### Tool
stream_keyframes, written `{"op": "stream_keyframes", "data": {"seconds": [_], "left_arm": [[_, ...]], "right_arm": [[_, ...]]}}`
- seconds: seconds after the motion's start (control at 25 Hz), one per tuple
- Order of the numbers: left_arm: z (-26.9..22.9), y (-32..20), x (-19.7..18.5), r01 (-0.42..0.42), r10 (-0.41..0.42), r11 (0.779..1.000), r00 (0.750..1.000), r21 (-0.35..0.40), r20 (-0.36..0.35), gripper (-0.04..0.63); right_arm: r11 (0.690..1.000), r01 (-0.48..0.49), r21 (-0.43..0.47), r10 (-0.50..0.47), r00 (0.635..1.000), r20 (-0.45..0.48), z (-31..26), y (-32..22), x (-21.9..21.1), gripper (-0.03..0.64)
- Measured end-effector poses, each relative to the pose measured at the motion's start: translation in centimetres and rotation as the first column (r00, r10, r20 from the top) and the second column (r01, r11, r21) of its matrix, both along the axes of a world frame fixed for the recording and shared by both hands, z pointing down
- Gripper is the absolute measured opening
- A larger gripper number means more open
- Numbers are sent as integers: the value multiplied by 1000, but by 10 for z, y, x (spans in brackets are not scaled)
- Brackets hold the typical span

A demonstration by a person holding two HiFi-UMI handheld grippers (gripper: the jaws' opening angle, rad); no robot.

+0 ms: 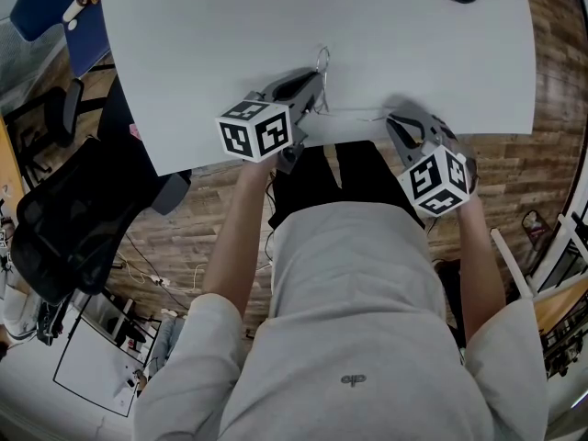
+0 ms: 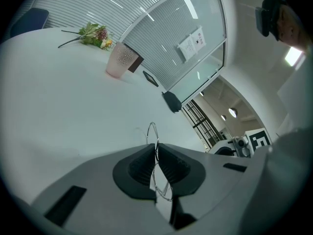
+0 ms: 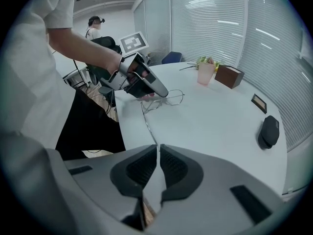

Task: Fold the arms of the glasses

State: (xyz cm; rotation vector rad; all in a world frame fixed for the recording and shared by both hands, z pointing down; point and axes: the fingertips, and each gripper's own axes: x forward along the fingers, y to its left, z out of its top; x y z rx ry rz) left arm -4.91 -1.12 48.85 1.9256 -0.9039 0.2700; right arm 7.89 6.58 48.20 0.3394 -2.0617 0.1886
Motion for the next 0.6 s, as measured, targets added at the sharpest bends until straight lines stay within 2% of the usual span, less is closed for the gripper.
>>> {"op": "stream_keyframes", "data": {"seconds": [0.6], "left_arm": [[0, 1, 3, -19, 19, 1000, 1000, 3, 3, 32]], "right_arm": [[1000, 14, 16, -14, 1000, -1, 0, -8, 0, 26]]}}
